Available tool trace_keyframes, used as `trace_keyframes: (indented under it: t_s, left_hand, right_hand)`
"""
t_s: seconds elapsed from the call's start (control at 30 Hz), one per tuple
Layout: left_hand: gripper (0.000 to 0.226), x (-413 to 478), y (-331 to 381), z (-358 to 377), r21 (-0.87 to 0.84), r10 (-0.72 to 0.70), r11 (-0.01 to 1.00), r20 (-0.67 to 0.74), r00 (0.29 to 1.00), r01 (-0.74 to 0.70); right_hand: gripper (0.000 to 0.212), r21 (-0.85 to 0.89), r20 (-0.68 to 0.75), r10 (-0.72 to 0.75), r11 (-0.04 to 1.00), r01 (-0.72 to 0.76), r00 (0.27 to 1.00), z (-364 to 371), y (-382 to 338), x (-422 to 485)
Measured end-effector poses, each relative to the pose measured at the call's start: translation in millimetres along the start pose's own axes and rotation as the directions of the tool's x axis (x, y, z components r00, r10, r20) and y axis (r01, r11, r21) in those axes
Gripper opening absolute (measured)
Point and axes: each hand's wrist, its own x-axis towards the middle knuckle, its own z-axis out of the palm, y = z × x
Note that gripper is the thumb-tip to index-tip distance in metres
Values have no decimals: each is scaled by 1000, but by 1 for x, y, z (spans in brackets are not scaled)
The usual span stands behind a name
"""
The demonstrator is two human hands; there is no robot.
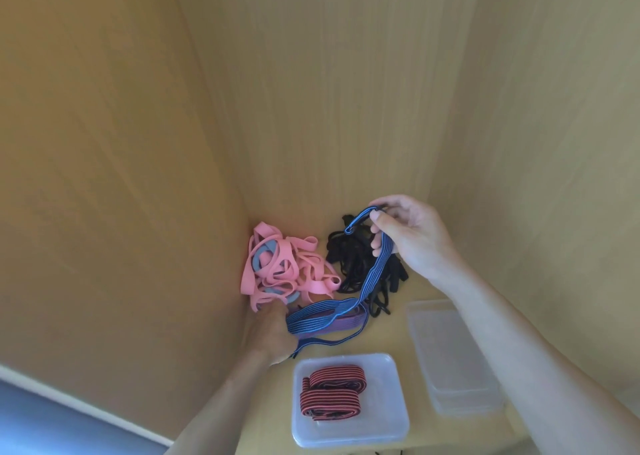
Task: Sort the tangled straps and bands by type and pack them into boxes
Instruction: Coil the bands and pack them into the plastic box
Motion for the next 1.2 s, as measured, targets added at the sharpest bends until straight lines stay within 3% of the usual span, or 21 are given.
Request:
trace_keyframes:
  t_s: [0.23, 0.33, 0.5, 0.67, 0.8, 0.97, 1.2]
  left_hand:
    - [76, -12, -24, 13, -28, -146, 989, -28, 989, 145]
    - [71, -15, -22, 13, -68, -124, 990, -17, 992, 122]
    - [54, -23, -20, 11, -109, -259, 960, -2, 966, 258]
    - [36, -34, -8, -4, -355, -110, 933, -124, 986, 59]
    - [46, -34, 6, -24, -485, -173, 874, -252, 952, 30]
    - [33, -27, 25, -59, -699, -248, 711, -347, 905, -73]
    - [15, -18, 51, -100, -855, -182, 477, -323, 929, -204]
  right_hand:
    - [12, -1, -43, 27, 1000, -27, 999, -5, 7, -2]
    - [11, 28, -44, 48, 998, -47, 998, -4, 12, 0]
    - [13, 129, -67, 36, 991, -27, 997, -6, 11, 4]
    - [17, 206, -92, 42, 978, -22, 995, -13, 7, 8]
    - [19, 256, -97, 46, 966, -19, 994, -17, 7, 11]
    - [18, 288, -80, 27, 958, -3, 996, -21, 7, 13]
    - [29, 267, -42, 10, 964, 2, 999, -25, 8, 11]
